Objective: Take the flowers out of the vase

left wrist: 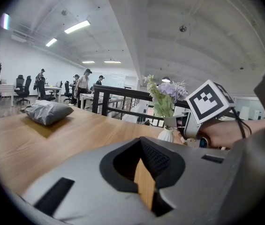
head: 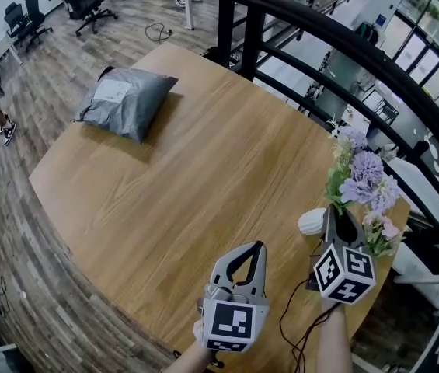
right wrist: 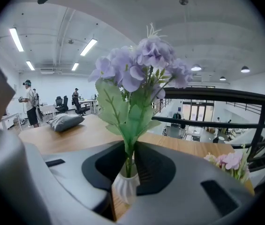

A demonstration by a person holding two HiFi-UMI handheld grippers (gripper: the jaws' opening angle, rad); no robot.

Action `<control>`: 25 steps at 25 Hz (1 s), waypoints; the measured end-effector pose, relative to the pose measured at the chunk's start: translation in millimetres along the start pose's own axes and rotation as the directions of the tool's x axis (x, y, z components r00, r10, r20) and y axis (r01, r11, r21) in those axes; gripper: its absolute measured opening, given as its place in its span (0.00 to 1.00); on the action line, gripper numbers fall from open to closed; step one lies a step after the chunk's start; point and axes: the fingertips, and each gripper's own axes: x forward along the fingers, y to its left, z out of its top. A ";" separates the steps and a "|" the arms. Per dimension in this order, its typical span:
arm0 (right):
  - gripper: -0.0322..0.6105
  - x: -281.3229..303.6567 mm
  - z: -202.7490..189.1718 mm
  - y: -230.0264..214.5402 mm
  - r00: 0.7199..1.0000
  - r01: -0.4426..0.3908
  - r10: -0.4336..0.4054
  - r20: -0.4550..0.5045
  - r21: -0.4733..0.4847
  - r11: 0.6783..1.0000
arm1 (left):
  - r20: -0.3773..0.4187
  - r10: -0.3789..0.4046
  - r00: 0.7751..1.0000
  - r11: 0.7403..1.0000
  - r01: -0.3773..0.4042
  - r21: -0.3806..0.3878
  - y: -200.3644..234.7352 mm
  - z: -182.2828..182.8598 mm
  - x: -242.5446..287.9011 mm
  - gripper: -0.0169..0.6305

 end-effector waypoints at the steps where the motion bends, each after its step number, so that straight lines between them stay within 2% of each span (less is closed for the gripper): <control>1: 0.18 -0.7 1.4 0.8 1.000 -0.001 0.001 0.005 -0.001 1.000 | 0.001 0.001 1.000 1.000 -0.001 -0.003 0.4 0.3 -0.8 0.09; 15: 0.17 -22.8 40.6 4.1 0.995 -0.002 0.001 0.099 0.009 1.000 | 0.024 -0.008 1.000 1.000 0.008 -0.015 -9.5 15.5 -13.4 0.09; 25: 0.17 -47.3 74.3 3.3 0.985 0.005 -0.005 0.172 0.006 1.000 | 0.057 -0.011 0.998 1.000 0.010 0.007 -14.4 28.7 -28.1 0.09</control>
